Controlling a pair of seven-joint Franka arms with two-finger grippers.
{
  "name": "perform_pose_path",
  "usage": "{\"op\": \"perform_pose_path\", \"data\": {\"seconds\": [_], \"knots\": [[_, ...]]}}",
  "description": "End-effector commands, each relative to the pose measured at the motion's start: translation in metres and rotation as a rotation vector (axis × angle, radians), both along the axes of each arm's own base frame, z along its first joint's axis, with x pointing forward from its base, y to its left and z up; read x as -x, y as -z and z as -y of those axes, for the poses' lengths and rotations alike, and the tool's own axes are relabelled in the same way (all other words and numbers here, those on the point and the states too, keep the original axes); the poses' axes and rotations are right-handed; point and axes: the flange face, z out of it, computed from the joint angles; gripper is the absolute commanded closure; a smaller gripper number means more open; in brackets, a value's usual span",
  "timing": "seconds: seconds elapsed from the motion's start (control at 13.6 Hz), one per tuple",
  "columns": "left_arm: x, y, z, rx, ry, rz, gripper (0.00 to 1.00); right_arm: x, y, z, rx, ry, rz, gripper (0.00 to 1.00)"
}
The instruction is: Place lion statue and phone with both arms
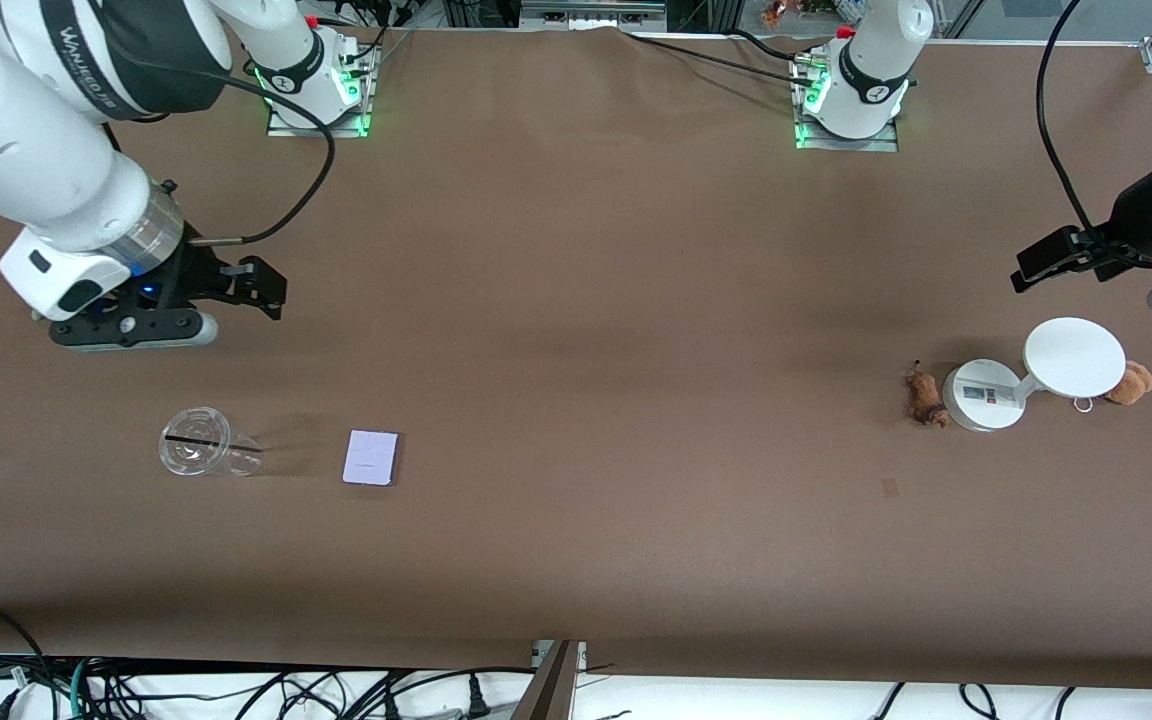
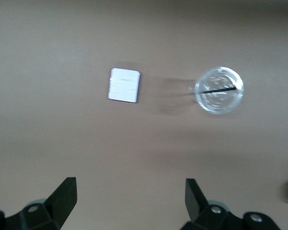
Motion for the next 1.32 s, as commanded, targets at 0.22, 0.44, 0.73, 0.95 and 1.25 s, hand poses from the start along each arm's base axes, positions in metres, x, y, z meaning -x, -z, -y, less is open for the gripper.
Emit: {"op": "perform_pose_path", "data": {"seconds": [0.22,0.44,0.73,0.95,1.25], "knots": [[-0.004,-0.016,-0.002,-0.022,0.009,0.005,0.00,0.009,-0.021,0.023,0.028,0.028,-0.077,0.00],[-0.006,-0.018,-0.004,-0.020,0.006,-0.009,0.00,0.025,-0.012,0.024,0.021,0.070,-0.144,0.00],[-0.007,-0.018,-0.002,-0.023,0.011,-0.007,0.00,0.031,-0.026,0.030,-0.031,0.155,-0.122,0.00],[-0.007,-0.018,-0.005,-0.025,0.006,-0.009,0.00,0.036,-0.029,0.036,-0.065,0.155,-0.080,0.00],[-0.007,-0.018,-0.003,-0.052,0.015,-0.007,0.00,0.039,-0.031,0.037,-0.075,0.095,-0.034,0.00]]}}
